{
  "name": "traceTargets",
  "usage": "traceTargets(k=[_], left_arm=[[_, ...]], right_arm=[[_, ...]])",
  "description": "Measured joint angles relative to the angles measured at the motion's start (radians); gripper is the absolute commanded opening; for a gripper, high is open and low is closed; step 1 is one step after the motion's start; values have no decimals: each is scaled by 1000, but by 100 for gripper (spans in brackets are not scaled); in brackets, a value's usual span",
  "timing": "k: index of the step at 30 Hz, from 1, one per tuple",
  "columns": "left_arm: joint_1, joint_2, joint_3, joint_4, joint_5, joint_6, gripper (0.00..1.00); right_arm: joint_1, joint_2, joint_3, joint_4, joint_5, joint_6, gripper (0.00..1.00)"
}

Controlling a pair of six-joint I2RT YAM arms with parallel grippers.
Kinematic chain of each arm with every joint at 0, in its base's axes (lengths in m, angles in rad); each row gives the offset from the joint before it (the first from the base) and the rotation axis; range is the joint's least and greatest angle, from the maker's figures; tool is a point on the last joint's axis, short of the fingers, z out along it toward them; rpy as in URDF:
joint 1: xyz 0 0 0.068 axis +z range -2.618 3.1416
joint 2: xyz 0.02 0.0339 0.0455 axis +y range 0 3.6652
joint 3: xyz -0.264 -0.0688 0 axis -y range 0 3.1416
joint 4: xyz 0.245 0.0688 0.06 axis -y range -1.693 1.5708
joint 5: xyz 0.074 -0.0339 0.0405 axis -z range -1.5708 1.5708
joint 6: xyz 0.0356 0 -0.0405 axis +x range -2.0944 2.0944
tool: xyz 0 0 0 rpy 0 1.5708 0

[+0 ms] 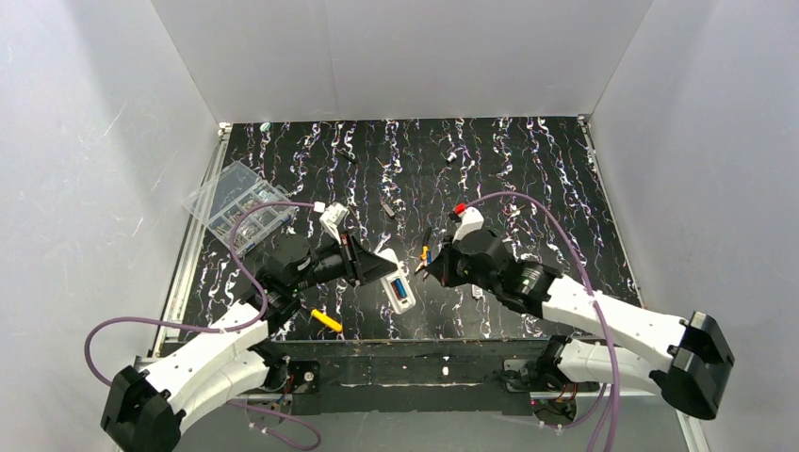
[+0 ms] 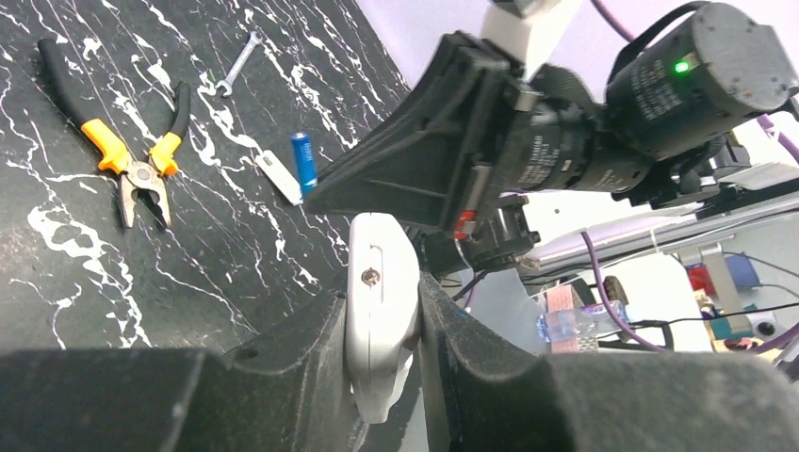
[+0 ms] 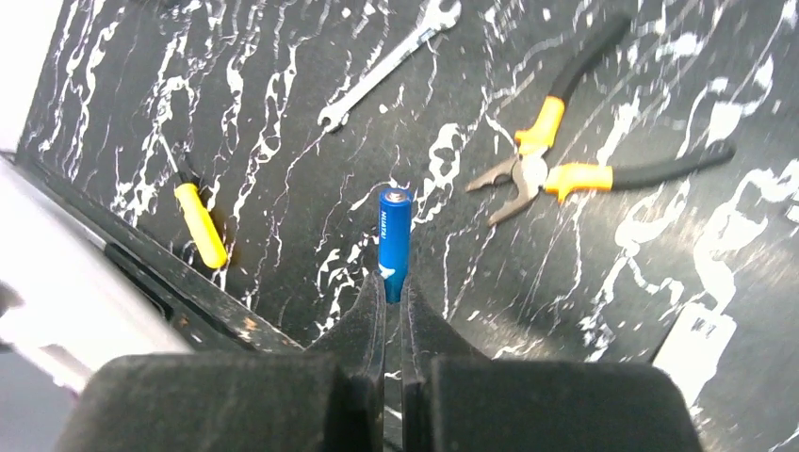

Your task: Load the batteries into the remote control

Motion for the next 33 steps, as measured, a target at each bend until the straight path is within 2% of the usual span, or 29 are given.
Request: traceTargets(k=[6, 18, 24, 33], left_arm=[[0, 31, -35, 146, 27, 50, 0], [0, 57, -42, 283, 45, 65, 0], [0, 71, -48, 339, 69, 70, 0], [0, 84, -60, 425, 117, 87, 0]], right_arm=[[-2, -165, -85, 125, -93, -293, 1], [-2, -501, -242, 274, -488, -851, 1], [-2, -548, -269, 288, -581, -975, 1], [-2, -549, -269, 293, -637, -1026, 1]])
